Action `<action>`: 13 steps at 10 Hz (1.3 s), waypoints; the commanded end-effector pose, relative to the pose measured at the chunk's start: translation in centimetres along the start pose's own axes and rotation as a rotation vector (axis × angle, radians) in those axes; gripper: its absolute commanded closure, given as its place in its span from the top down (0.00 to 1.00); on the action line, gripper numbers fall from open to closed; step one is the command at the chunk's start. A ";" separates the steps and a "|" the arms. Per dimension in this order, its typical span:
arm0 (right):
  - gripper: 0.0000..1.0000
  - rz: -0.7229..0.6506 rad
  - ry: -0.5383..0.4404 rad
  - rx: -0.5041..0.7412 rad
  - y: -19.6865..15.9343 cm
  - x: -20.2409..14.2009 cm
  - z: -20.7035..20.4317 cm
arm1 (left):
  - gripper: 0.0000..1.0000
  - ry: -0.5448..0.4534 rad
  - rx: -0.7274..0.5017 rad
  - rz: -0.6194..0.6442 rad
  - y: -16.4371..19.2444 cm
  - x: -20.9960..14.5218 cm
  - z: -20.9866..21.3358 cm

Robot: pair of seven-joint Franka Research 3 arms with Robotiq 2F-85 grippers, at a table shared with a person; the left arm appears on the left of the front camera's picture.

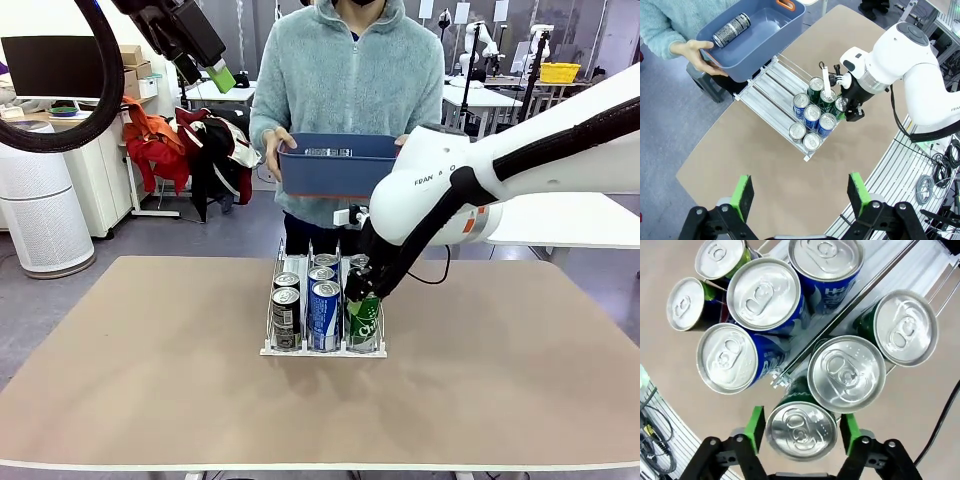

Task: Fill the beverage cans into the dispenser.
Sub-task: Place the picked Sprite in the line of the Automatic Can Dispenser with the same cans, then pick up the Pepsi coke handed by the human.

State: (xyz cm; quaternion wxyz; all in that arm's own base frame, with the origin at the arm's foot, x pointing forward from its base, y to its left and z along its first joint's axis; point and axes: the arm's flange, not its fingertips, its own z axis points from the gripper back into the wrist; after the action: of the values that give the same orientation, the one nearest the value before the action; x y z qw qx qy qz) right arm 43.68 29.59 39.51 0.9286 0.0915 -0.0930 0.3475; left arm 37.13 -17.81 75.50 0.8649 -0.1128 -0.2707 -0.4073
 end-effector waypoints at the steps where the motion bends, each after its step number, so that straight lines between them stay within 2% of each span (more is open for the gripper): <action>1: 0.97 -0.004 0.004 0.026 0.2 0.0 1.8 | 1.00 0.001 -0.001 0.000 0.1 -0.1 0.0; 2: 1.00 -0.006 -0.013 0.027 0.6 -0.2 2.8 | 1.00 0.001 -0.001 0.000 0.1 -0.1 0.0; 5: 1.00 -0.004 -0.080 0.026 1.4 -1.1 5.5 | 1.00 0.001 -0.001 0.000 0.1 -0.1 0.0; 7: 1.00 0.035 -0.084 0.029 2.1 -2.0 6.7 | 1.00 0.001 -0.001 0.000 0.1 -0.1 0.0; 8: 1.00 -0.005 -0.074 0.005 1.5 -0.2 6.1 | 1.00 0.001 -0.001 0.000 0.1 -0.1 0.0; 13: 1.00 0.000 -0.073 0.008 1.6 -0.6 6.1 | 1.00 0.001 -0.001 0.000 0.1 -0.1 0.0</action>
State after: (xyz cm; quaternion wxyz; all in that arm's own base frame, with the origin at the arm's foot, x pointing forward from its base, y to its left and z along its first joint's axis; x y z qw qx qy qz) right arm 41.63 29.00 45.37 0.9243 0.1082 -0.1245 0.3443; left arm 37.13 -17.81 75.50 0.8649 -0.1128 -0.2707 -0.4073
